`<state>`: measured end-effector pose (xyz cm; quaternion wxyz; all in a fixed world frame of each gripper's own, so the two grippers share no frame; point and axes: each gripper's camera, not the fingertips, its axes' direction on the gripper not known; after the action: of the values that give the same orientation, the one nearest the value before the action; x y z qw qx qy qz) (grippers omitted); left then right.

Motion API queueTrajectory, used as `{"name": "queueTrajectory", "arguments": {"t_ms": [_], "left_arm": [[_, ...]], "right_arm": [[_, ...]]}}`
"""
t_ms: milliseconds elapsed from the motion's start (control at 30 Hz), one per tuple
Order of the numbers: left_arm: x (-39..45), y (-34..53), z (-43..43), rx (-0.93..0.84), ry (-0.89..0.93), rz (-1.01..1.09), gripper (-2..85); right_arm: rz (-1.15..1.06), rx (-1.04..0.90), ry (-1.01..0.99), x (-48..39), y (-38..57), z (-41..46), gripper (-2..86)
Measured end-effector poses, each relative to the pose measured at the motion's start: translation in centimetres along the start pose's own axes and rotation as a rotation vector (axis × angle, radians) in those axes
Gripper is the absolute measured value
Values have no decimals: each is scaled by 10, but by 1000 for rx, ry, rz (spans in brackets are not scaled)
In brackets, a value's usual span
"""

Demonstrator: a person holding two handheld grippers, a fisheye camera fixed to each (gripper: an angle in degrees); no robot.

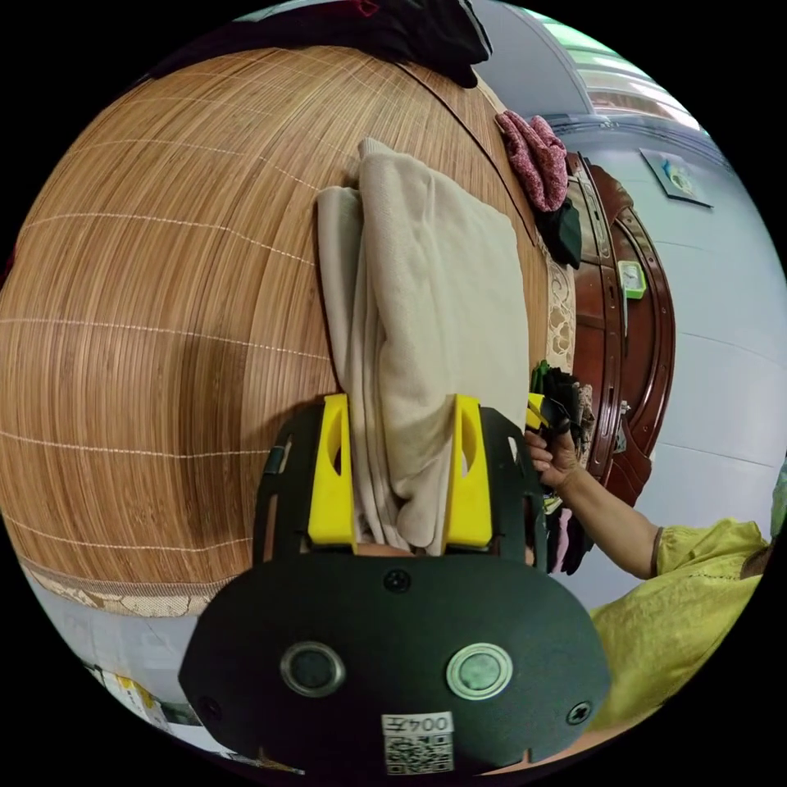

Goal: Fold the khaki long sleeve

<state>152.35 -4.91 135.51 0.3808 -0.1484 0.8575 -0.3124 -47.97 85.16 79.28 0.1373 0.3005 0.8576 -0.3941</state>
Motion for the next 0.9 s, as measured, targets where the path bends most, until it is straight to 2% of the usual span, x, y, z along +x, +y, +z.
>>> {"name": "queueTrajectory", "arguments": {"t_ms": [333, 400, 567, 733, 900], "left_arm": [[13, -10, -2, -55, 73, 0, 147], [17, -9, -4, -52, 82, -7, 143], [43, -6, -2, -50, 18, 30, 120], [72, 0, -8, -21, -64, 57, 97], [112, 11, -11, 23, -199, 79, 90]], "right_arm": [[39, 56, -208, -9, -7, 30, 187], [32, 51, -167, -23, -8, 40, 183], [-23, 20, 290, -110, -11, 80, 116], [-172, 76, 521, -202, 4, 119, 99], [-387, 49, 814, -276, 18, 169, 98]]}}
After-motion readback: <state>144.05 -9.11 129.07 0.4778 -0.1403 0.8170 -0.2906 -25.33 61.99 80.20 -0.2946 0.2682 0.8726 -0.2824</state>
